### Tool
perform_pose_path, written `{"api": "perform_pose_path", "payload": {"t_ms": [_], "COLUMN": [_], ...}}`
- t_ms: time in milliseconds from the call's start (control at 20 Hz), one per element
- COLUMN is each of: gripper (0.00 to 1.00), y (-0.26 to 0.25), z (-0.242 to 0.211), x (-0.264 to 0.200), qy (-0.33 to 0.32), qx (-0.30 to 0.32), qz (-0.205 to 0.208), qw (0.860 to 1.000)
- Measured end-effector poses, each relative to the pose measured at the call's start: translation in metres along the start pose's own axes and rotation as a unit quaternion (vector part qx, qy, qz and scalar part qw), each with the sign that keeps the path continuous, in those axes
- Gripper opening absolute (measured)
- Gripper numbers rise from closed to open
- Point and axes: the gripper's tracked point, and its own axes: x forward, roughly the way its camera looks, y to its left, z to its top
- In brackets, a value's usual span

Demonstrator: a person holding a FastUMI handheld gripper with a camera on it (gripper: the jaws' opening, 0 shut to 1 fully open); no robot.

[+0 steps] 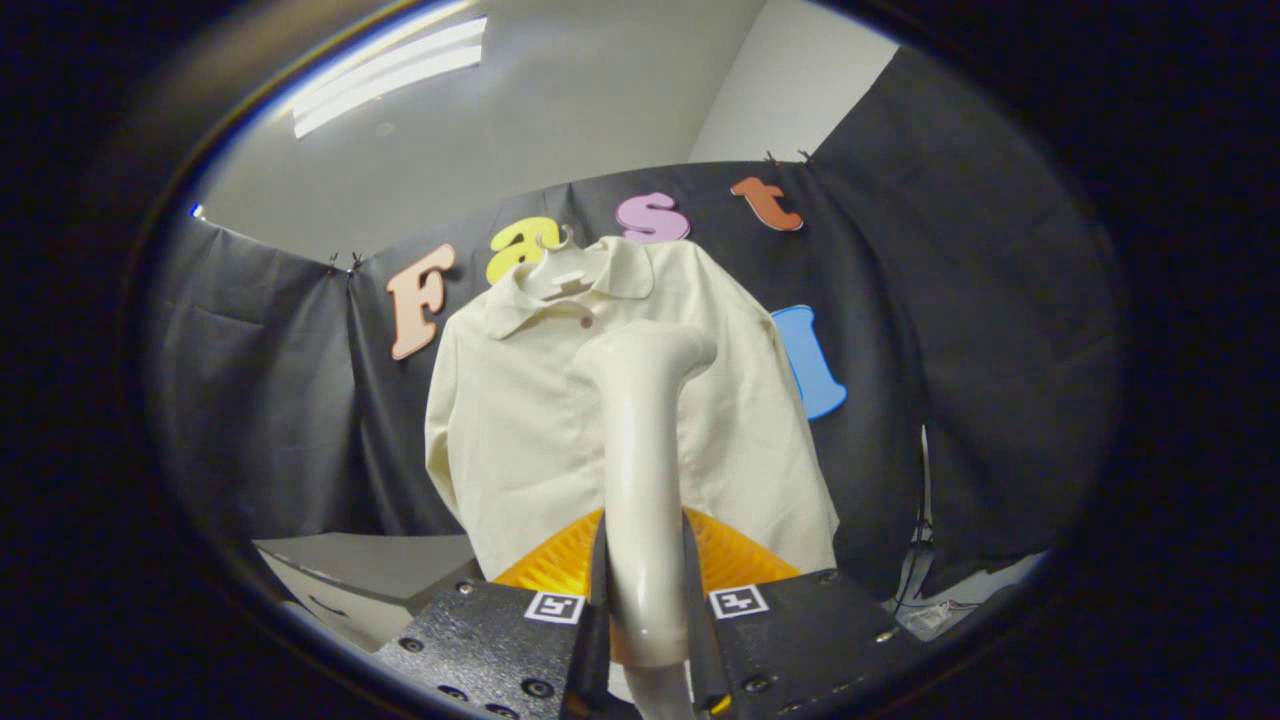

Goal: Iron the clothes twice with a garment steamer, once on the left side and once on the right side.

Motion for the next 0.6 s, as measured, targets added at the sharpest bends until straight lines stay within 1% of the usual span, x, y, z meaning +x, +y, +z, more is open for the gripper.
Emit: {"api": "perform_pose_path", "payload": {"t_ms": [200,400,500,600], "gripper": [0.31,0.31,0.31,0.31], "y": [-0.006,-0.01,-0.007,-0.008], "z": [0.034,0.051,0.053,0.042], "x": [0.044,0.088,0.103,0.115], "qy": [-0.027,-0.033,-0.035,-0.022], "qx": [0.002,-0.006,-0.004,0.0], "qz": [-0.008,-0.018,-0.013,-0.01], "qw": [1.0,0.999,0.999,1.0]}}
